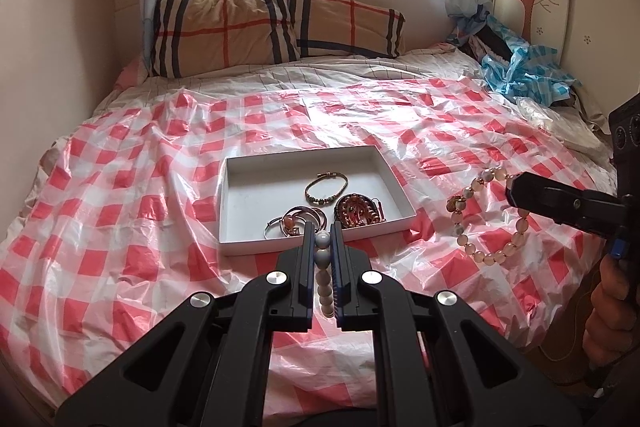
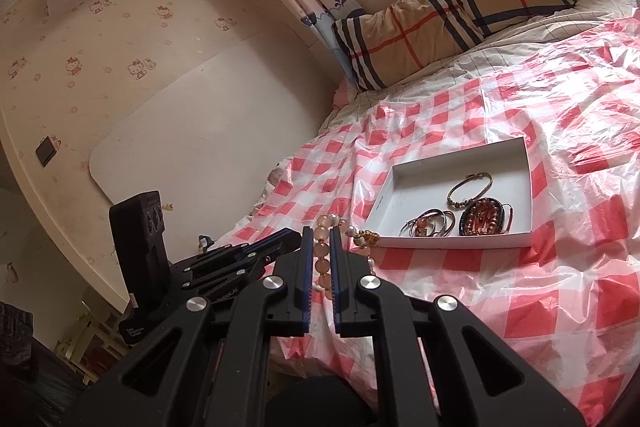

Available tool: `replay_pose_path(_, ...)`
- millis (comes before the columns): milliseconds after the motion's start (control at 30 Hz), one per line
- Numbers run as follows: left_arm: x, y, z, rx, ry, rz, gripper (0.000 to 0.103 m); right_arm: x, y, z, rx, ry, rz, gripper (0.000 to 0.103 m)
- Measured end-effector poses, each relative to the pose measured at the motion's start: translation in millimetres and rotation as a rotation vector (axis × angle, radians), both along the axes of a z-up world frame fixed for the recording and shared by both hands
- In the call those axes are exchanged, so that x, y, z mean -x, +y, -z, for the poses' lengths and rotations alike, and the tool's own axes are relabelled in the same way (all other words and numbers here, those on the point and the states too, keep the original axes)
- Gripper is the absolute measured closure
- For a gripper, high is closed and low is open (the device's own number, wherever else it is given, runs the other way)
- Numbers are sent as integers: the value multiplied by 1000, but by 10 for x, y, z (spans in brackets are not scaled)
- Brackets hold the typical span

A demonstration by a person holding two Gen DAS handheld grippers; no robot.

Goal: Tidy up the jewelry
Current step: 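Lift both bead bracelets and carry them toward the white tray with both tools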

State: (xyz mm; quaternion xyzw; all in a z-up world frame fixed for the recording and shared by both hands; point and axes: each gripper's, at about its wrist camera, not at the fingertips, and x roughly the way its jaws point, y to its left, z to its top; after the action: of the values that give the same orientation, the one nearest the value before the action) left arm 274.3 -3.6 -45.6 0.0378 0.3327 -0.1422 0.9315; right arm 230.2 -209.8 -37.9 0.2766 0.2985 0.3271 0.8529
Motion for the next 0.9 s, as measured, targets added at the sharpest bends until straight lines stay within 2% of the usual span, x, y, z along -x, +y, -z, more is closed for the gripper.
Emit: replay_pose_path(900,-55,-1,65,3,8,-4,96,-199,127,135,-10,20,-12,94)
